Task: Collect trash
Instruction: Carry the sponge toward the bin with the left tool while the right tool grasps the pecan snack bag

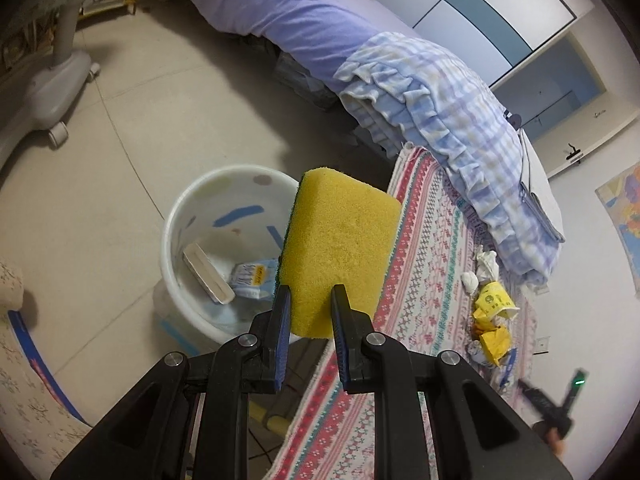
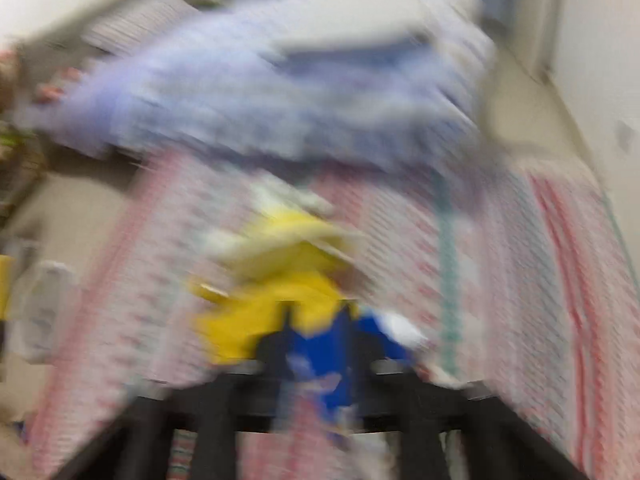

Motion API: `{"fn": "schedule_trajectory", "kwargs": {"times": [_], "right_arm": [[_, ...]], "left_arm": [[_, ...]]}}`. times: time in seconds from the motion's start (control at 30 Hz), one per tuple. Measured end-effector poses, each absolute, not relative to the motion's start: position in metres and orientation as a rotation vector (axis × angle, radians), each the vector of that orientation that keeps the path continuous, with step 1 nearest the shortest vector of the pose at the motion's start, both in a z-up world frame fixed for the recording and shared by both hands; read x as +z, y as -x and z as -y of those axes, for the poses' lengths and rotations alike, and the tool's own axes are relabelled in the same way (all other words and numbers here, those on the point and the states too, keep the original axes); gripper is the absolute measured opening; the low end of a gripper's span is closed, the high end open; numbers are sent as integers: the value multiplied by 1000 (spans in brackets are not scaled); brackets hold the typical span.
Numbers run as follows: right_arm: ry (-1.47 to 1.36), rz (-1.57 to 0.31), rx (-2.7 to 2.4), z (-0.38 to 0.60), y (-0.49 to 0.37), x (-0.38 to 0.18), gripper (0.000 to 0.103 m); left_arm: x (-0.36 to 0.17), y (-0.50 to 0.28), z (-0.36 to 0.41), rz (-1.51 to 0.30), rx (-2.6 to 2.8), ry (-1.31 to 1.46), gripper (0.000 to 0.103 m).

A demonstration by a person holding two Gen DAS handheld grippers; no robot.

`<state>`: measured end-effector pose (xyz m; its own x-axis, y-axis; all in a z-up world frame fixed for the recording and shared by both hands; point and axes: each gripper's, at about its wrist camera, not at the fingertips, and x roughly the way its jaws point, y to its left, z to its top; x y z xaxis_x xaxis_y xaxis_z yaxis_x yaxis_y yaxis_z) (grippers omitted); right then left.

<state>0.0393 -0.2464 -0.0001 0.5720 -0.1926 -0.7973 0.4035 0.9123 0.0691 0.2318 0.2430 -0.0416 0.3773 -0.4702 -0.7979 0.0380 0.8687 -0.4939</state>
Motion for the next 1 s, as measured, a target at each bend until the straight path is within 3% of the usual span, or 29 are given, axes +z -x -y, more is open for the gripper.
{"fn": "schedule_trajectory", "kwargs": {"times": [0.03,0.17,0.3,0.33,0.37,0.47,0.77,1.0], "right_arm": [[-278,-931,-396,256,-36,-12,77],[-532,-1097,-463,291,-19,-76,78],[-772,-1104,-479,312,-7,-111,78],[-782,-1105,-462,311,-8,-116,71],[-757,-1110,-468,309,-10,-118,55],[-699,-1049,-525,303,3,-100,47],[-563,-755,-479,257,21,-18,44],[-399,-820,-33,105,-78,-19,44]], "left_arm": [[-43,-232,-242,-1154,-346,441,21],[-43,-235,-235,-1168,-381,453,21],[-43,-238,-230,-1175,-387,451,21],[-44,-238,-232,-1178,-386,461,21],[-44,-239,-234,-1181,-385,472,21],[-46,-240,-239,-1189,-380,482,21],[-67,-254,-258,-1267,-288,542,21],[-79,-261,-276,-1283,-229,582,21]]}}
